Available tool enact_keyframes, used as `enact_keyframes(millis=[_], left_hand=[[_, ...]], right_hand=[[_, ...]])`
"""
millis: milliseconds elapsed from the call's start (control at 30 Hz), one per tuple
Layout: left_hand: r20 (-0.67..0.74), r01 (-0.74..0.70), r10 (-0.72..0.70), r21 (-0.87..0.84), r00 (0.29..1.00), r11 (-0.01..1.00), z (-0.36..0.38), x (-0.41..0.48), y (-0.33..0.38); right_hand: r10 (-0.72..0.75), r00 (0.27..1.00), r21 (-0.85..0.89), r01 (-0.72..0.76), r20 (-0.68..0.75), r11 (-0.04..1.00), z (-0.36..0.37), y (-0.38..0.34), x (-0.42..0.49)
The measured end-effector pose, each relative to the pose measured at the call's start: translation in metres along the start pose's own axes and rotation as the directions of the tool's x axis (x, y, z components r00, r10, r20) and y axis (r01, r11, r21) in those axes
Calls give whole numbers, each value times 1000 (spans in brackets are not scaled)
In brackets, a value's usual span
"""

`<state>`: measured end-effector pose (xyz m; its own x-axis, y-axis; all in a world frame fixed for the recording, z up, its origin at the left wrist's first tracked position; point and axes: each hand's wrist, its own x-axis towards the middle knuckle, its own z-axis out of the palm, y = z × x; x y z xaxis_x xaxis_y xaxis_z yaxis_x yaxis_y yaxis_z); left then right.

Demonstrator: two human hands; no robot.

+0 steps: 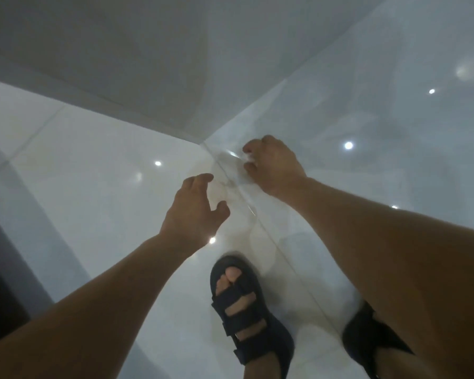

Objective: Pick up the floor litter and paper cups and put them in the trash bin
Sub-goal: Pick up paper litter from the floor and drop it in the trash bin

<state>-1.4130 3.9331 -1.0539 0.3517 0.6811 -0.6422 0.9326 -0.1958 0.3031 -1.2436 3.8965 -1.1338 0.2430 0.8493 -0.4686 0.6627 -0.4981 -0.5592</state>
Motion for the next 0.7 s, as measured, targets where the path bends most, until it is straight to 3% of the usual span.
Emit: enact_keyframes(millis=[200, 333, 567, 633, 700], left_hand=[[94, -174, 177, -38, 980, 984, -7, -31, 82], [200, -392, 390, -34, 899, 919, -9, -55, 138], [262, -515, 511, -58, 819, 855, 5, -76, 221], [270, -529, 513, -15, 815, 848, 16, -73, 245], [283, -502, 471, 44, 835, 864, 30, -68, 268]], right_hand=[[236, 969, 454, -242, 71, 858, -50, 7, -103], [329, 938, 628, -324, 114, 707, -101, 17, -147], [425, 874, 881, -377, 237, 285, -157, 62, -211], [459, 854, 879, -395, 245, 266, -163, 90, -228], [585, 796, 779, -461, 153, 424, -165, 131, -244]])
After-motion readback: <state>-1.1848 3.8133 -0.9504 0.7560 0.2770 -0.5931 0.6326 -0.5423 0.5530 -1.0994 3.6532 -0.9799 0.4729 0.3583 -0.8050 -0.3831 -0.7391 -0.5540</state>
